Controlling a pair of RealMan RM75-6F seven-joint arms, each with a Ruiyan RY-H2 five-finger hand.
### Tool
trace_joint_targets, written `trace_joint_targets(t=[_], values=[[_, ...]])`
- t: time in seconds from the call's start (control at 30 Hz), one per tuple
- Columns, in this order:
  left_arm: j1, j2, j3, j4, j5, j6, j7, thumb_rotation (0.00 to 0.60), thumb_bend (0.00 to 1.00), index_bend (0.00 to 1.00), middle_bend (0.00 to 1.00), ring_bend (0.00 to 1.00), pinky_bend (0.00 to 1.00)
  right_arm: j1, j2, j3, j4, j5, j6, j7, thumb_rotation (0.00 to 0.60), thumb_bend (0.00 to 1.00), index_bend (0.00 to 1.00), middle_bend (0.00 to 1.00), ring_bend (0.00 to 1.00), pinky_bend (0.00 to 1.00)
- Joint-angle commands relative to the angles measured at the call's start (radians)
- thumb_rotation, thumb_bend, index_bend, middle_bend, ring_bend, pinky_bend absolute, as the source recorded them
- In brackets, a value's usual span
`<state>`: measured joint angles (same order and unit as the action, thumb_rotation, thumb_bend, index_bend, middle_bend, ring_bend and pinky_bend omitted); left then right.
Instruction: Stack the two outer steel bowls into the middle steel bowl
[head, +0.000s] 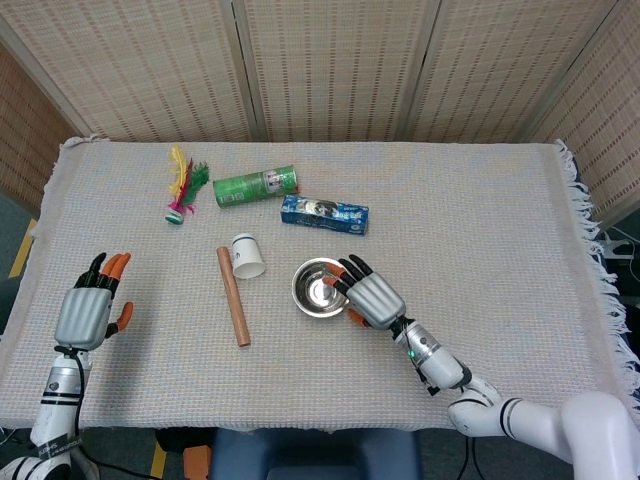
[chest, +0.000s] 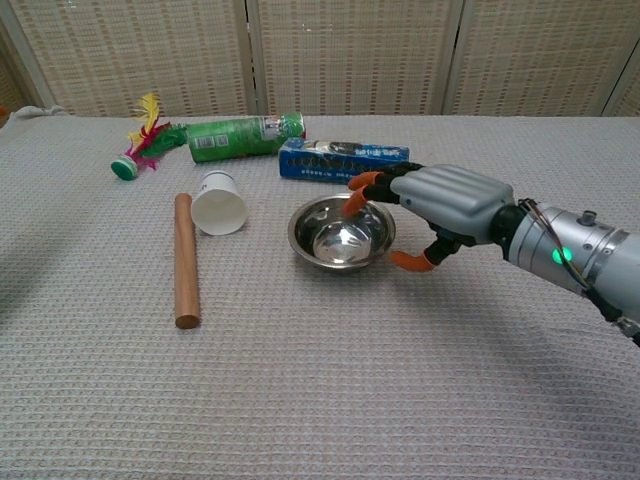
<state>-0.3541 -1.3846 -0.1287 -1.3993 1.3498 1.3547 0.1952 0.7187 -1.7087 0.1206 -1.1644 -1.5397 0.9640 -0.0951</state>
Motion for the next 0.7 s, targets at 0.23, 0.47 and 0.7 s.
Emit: trace_joint_targets(t=[0.23, 0.47, 0.7], values=[[0.058, 0.107, 0.065, -0.132, 0.019, 0.0, 0.01, 0.6, 0.42, 0.0, 0.07, 0.01, 0.24, -0.205, 0.289, -0.054, -0.342, 0.113, 0.19, -0.193, 0.6, 0.14, 0.0, 0.0, 0.0, 0.0], [0.166, 0.163, 0.148, -0.157, 0.085, 0.096, -0.036, 0.6, 0.42, 0.0, 0.05, 0.0, 0.2, -0.466, 0.409, -0.118, -0.438, 0.209, 0.489, -0.306, 0.6, 0.14, 0.0, 0.0, 0.0, 0.0], [0.182, 0.163, 0.131, -0.139, 0.087, 0.118, -0.022, 0.6, 0.42, 0.01, 0.04, 0.0, 0.2, -0.541, 0.447, -0.112, -0.434, 0.216, 0.552, -0.239, 0.6, 0.14, 0.0, 0.0, 0.0, 0.0]])
